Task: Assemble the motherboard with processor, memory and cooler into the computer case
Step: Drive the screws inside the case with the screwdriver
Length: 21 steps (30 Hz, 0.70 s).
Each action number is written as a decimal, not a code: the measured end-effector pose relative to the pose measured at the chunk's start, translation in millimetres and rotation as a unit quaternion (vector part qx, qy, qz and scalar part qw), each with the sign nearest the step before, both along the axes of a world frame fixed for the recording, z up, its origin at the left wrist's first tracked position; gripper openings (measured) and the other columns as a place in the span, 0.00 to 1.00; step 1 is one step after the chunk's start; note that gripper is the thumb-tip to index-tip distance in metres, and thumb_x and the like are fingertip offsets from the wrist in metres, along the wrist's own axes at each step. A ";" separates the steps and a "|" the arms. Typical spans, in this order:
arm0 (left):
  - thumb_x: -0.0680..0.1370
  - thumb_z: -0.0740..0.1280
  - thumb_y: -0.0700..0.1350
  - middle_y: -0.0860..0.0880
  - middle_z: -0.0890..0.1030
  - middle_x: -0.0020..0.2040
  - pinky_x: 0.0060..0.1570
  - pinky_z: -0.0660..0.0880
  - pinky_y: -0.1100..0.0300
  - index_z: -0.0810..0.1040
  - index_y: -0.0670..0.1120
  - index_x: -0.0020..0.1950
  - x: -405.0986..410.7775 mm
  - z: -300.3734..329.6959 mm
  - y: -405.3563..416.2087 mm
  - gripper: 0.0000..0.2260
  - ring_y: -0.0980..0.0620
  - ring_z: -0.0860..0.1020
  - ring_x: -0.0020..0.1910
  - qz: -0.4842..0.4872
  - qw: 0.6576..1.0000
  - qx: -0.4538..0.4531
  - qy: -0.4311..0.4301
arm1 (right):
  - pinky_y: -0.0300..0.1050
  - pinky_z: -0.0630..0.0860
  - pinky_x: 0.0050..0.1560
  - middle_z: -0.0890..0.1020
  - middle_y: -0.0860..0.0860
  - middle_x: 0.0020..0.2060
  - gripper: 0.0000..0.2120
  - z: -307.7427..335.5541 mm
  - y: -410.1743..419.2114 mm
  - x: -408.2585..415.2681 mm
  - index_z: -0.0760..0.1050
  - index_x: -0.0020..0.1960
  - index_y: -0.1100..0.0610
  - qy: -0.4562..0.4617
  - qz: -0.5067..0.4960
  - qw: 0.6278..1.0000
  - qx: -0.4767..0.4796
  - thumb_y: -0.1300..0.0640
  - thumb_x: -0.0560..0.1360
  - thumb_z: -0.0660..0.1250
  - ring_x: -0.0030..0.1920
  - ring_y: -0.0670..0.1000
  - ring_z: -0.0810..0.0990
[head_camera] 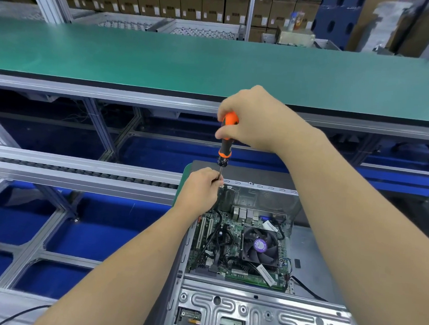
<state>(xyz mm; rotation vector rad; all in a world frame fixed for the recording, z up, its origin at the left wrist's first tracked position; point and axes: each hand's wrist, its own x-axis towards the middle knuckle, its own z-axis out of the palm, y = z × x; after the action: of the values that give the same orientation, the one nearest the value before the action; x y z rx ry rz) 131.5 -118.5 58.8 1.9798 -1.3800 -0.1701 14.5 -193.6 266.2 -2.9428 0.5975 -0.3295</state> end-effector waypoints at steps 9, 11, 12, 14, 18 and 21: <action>0.81 0.65 0.42 0.50 0.79 0.45 0.49 0.74 0.56 0.81 0.44 0.49 0.2 -0.6 -0.7 0.06 0.51 0.76 0.45 0.000 1.000 0.007 -0.004 | 0.49 0.75 0.40 0.80 0.56 0.41 0.20 1.3 3.8 -1.6 0.80 0.50 0.59 0.031 -0.016 0.999 -0.029 0.42 0.75 0.71 0.45 0.59 0.78; 0.81 0.65 0.42 0.51 0.79 0.45 0.49 0.75 0.55 0.81 0.44 0.49 0.1 -0.9 -0.2 0.06 0.52 0.76 0.44 0.001 1.000 0.002 0.000 | 0.52 0.78 0.47 0.82 0.56 0.50 0.18 0.3 4.6 -1.1 0.80 0.58 0.57 0.045 0.003 0.999 -0.022 0.45 0.77 0.71 0.50 0.59 0.79; 0.81 0.65 0.42 0.51 0.78 0.44 0.49 0.75 0.55 0.81 0.44 0.49 0.2 -1.2 0.0 0.06 0.52 0.76 0.43 0.000 1.000 0.000 0.000 | 0.53 0.78 0.52 0.81 0.55 0.55 0.17 0.6 5.7 -2.1 0.79 0.64 0.55 0.055 0.015 0.998 -0.011 0.49 0.78 0.71 0.53 0.58 0.79; 0.81 0.65 0.42 0.51 0.78 0.43 0.49 0.75 0.54 0.81 0.44 0.49 0.1 -1.0 0.0 0.06 0.52 0.75 0.43 -0.006 1.000 -0.001 -0.006 | 0.50 0.77 0.49 0.81 0.54 0.52 0.15 -0.4 3.6 -2.8 0.80 0.63 0.55 0.043 0.022 0.999 -0.005 0.51 0.78 0.71 0.51 0.56 0.78; 0.81 0.66 0.42 0.50 0.79 0.43 0.50 0.75 0.53 0.82 0.43 0.47 0.1 -1.2 0.1 0.06 0.51 0.76 0.44 -0.016 1.000 -0.003 -0.014 | 0.47 0.69 0.39 0.76 0.52 0.40 0.22 -0.6 1.7 -2.9 0.77 0.53 0.58 0.057 -0.016 0.998 -0.017 0.39 0.77 0.67 0.45 0.58 0.76; 0.81 0.66 0.42 0.51 0.79 0.43 0.48 0.76 0.54 0.82 0.43 0.48 0.2 -1.8 0.4 0.06 0.52 0.76 0.43 -0.008 1.000 -0.011 -0.005 | 0.49 0.75 0.47 0.75 0.49 0.45 0.16 3.2 -1.7 -8.5 0.77 0.61 0.54 0.020 0.008 1.000 0.006 0.51 0.76 0.73 0.47 0.55 0.74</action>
<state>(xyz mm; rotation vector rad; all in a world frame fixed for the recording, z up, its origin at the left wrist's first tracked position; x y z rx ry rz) 131.7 -118.1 57.1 1.9555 -1.3986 -0.1514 6.0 -195.3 269.4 -2.9466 0.5773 -0.2646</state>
